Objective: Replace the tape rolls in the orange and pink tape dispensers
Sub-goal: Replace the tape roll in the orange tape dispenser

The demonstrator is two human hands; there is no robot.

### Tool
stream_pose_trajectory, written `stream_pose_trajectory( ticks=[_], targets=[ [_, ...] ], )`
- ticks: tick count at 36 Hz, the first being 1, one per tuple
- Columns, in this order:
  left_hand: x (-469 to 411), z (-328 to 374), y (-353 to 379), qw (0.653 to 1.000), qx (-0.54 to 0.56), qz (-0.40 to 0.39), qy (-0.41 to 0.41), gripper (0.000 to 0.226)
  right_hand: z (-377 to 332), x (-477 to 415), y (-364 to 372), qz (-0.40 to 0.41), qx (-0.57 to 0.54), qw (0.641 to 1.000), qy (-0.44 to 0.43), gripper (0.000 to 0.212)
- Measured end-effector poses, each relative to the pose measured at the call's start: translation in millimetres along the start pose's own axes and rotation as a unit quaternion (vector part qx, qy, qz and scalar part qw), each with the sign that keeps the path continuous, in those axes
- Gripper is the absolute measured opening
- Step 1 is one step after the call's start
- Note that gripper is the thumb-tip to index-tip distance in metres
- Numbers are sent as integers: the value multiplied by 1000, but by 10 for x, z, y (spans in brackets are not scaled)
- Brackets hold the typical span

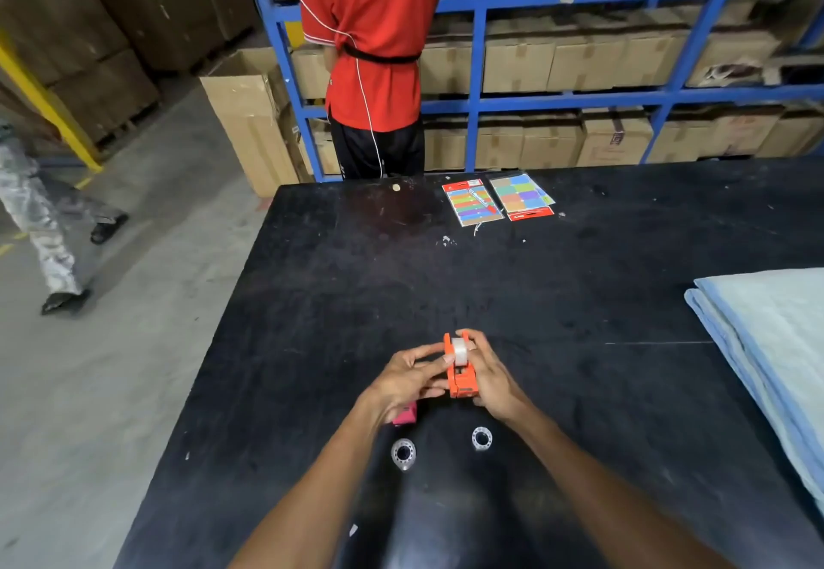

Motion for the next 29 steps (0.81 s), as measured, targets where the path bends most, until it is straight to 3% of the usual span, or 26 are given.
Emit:
stream_pose_trajectory(
  ticks=[7, 14, 19, 29],
  targets=[
    [123, 30, -48, 999, 25, -1, 23, 56, -225, 153, 76, 8, 25, 999, -29, 27],
    [228, 172, -90, 998, 29, 14, 52, 45, -428, 279, 165, 68, -27, 997, -38, 31],
    [282, 211, -168, 998, 5, 25, 58, 50, -500, 346, 279, 85, -60, 994, -38, 32],
    [323, 116, -296, 999, 25, 4, 37, 47, -457, 174, 282, -32, 10, 999, -13, 35]
  ],
)
Point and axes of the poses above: each hand's wrist, its own x-axis away from the middle knuckle, its own y-axis out of the palm, z = x × y, the point moved 6 cm from there along -x, towards the middle knuckle, and after that the axes turned 4 degrees about -x, right-handed, at the moved point
